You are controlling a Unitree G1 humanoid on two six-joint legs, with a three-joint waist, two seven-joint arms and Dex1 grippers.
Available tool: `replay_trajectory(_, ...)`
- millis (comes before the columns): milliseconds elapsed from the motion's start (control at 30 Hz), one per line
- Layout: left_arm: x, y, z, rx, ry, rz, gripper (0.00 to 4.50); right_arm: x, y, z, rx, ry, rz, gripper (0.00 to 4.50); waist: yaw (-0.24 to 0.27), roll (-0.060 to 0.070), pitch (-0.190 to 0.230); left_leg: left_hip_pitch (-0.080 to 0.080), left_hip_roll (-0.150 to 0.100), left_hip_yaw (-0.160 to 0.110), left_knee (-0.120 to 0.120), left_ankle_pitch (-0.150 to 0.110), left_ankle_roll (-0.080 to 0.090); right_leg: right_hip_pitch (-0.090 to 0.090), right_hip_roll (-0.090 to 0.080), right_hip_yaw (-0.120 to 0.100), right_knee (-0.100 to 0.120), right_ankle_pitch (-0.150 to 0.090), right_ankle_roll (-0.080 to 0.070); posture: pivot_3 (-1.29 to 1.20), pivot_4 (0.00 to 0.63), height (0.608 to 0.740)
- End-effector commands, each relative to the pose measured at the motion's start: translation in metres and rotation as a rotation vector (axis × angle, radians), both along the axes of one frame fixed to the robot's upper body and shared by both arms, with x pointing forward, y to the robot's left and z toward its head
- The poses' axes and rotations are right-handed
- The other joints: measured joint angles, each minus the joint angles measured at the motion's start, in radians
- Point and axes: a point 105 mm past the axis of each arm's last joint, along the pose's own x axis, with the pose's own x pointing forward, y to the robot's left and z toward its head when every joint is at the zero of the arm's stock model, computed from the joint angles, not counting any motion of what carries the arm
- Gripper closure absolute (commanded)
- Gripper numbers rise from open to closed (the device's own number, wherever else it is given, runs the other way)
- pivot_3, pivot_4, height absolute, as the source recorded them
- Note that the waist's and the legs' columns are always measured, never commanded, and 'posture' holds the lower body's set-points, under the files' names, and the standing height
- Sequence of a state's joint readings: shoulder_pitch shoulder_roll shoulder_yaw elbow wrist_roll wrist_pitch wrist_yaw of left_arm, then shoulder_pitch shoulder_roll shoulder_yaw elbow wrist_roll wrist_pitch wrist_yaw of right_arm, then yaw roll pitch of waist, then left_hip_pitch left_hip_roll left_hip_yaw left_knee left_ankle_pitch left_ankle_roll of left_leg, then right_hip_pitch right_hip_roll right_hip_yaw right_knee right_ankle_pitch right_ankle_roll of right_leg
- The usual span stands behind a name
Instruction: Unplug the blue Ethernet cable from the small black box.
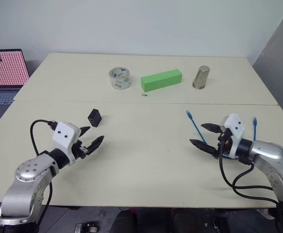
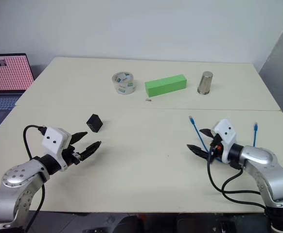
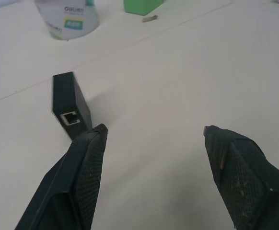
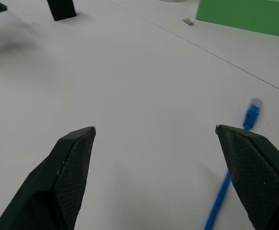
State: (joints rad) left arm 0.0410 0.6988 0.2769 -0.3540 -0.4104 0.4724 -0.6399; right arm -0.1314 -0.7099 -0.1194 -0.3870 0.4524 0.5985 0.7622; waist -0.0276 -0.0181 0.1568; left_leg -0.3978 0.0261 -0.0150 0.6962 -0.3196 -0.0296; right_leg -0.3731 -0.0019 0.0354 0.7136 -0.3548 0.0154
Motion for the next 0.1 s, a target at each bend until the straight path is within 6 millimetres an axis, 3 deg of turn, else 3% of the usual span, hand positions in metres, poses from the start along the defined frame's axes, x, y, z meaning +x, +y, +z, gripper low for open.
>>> replay_trajectory(33,0.0012,0.0005,0.0189,-0.003,-0.038,-0.032,1.08,-0.0011,-0.0078,0.0132,-0.013,-0.058,-0.012,0.26,0.000,0.000,0.000,0.000,0.000,0.000,0.000,0.000,0.000,0.000,0.000,0.000,0.000,0.000,0.000,0.00,0.150,0.740)
replay_trajectory(100,0.0019,-0.0017,0.0243,-0.015,-0.049,-0.056,1.08,-0.0014,-0.0096,0.0135,-0.020,-0.061,-0.018,0.26,0.000,0.000,0.000,0.000,0.000,0.000,0.000,0.000,0.000,0.000,0.000,0.000,0.000,0.000,0.000,0.00,0.150,0.740)
